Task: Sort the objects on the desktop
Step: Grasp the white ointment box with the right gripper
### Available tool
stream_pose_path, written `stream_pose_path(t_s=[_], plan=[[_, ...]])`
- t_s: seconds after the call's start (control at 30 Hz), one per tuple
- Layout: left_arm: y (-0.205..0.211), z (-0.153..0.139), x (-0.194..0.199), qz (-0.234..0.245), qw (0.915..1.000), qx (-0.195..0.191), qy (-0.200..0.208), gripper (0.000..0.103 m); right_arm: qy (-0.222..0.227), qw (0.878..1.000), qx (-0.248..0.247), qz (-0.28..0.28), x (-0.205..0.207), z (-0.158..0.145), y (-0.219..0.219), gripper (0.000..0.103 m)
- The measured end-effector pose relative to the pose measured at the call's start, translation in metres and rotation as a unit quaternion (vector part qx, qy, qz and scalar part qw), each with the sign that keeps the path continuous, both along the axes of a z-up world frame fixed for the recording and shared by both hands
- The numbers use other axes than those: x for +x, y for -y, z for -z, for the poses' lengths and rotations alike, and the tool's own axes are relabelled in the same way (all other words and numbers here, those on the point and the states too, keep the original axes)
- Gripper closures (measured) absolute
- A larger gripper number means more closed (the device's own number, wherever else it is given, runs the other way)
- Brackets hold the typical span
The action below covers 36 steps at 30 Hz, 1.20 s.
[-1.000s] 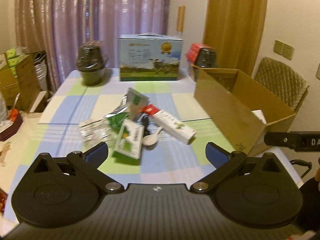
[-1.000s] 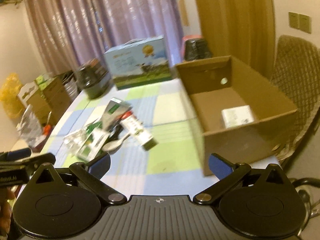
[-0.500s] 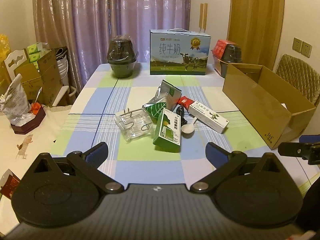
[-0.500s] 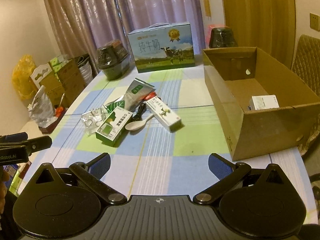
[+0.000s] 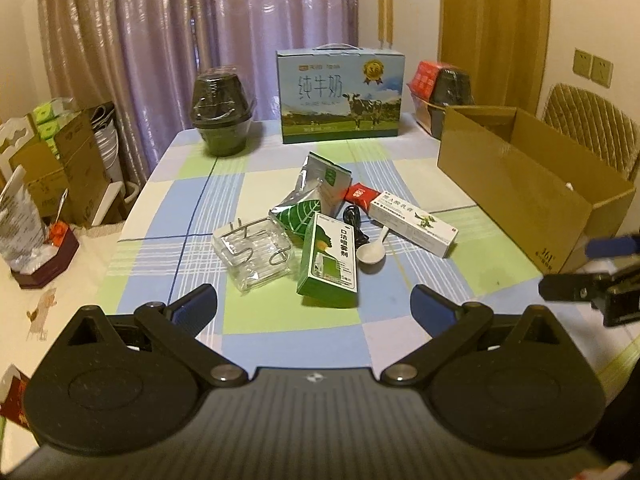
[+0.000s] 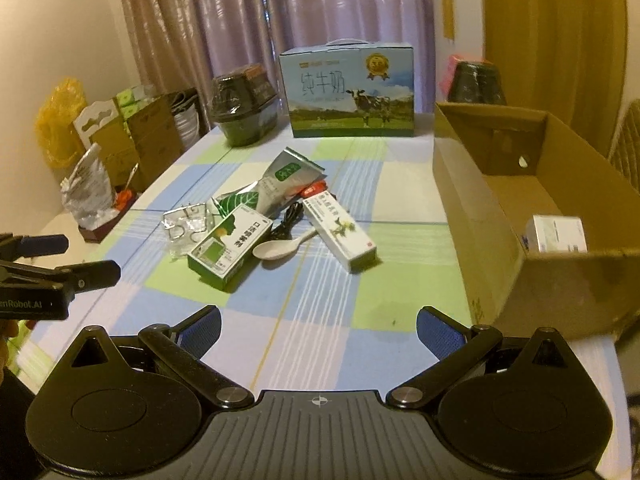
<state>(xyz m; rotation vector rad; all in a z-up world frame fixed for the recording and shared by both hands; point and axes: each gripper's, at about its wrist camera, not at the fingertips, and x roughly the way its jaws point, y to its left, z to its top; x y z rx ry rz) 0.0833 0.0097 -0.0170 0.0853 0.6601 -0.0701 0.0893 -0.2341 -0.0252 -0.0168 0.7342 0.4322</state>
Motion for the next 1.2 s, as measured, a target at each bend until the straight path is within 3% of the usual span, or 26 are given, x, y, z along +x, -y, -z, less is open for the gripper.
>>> stream_pose_path(t_s=[0.4, 0.47, 0.57, 0.8, 1.2], plan=[[0.009, 0.036, 0.045, 0.039, 0.9984, 0.037, -0.017, 0.006, 0.009, 0.998, -0.052, -0.032, 0.048, 0.024, -0.015, 0.002], [0.010, 0.045, 0.054, 0.050, 0.9974, 0.046, -0.022, 0.012, 0.009, 0.997, -0.061, -0.038, 0.057, 0.030, -0.018, 0.003], [0.013, 0.059, 0.069, 0.067, 0.9949, 0.069, -0.030, 0.017, 0.010, 0.997, -0.064, -0.045, 0.072, 0.037, -0.021, 0.009], [0.020, 0.078, 0.089, 0.098, 0.9911, 0.086, -0.026, 0.017, 0.007, 0.993, -0.088, -0.073, 0.107, 0.057, -0.032, 0.017], [0.030, 0.099, 0.114, 0.093, 0.9907, 0.095, -0.030, 0.020, -0.008, 0.986, -0.129, -0.108, 0.161, 0.089, -0.044, 0.029]])
